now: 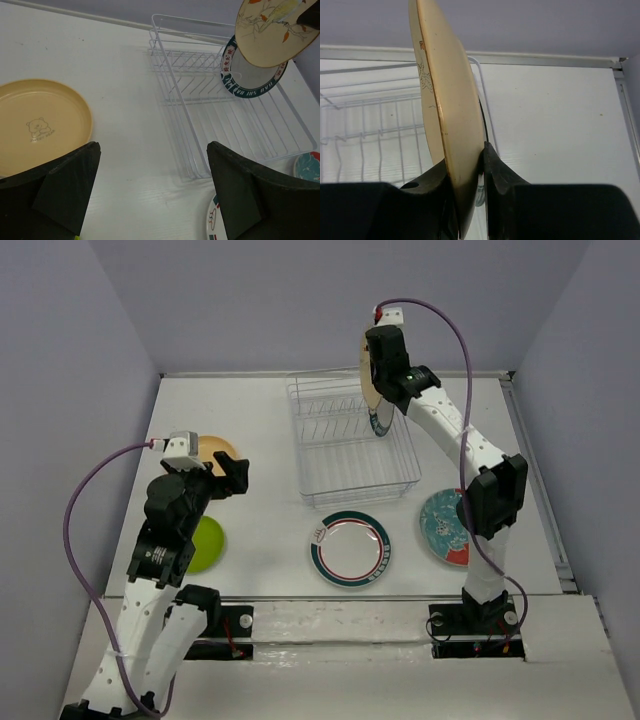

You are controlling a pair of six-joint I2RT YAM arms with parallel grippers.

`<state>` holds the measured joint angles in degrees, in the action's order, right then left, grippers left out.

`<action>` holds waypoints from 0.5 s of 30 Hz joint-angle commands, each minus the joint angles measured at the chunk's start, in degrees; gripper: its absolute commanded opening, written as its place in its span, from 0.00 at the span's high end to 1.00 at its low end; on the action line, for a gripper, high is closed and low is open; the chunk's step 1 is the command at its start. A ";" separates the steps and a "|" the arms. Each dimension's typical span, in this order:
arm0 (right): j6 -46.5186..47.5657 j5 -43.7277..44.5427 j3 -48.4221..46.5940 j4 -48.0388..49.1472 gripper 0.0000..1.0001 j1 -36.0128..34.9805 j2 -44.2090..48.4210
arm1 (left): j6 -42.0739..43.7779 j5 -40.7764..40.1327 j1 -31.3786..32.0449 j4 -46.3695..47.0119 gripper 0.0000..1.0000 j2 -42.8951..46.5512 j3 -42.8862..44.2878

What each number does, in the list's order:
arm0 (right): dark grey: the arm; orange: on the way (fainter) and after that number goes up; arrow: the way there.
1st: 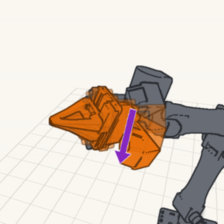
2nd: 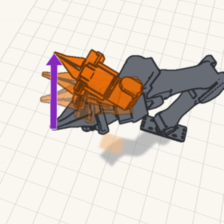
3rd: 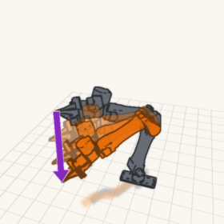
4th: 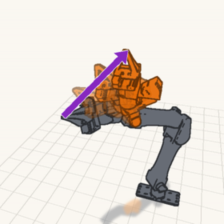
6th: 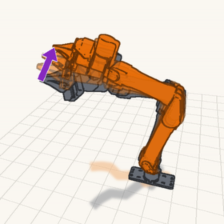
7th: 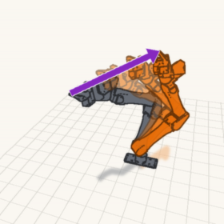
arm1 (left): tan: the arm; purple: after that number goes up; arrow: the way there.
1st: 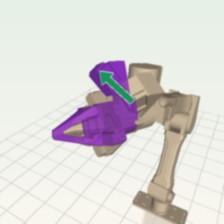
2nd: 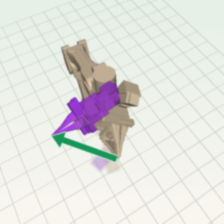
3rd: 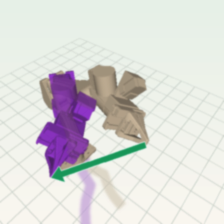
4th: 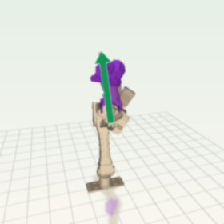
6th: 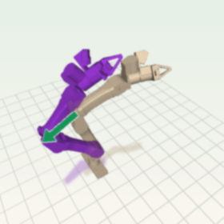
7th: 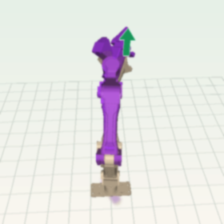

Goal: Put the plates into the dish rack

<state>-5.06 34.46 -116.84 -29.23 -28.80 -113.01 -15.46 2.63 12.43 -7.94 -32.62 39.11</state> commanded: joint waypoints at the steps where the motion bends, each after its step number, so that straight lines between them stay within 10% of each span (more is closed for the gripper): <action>1: 4.36 7.90 -5.94 6.21 0.93 -0.38 -1.59 | 1.31 -2.02 0.67 2.23 0.01 0.98 0.70; 15: 5.24 4.92 -2.09 6.03 0.93 -0.38 -4.76 | -0.53 -8.34 -0.03 1.09 0.01 -0.86 0.61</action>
<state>1.13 38.81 -118.32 -29.98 -29.28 -121.16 -15.53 -2.24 12.78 -8.01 -32.56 39.11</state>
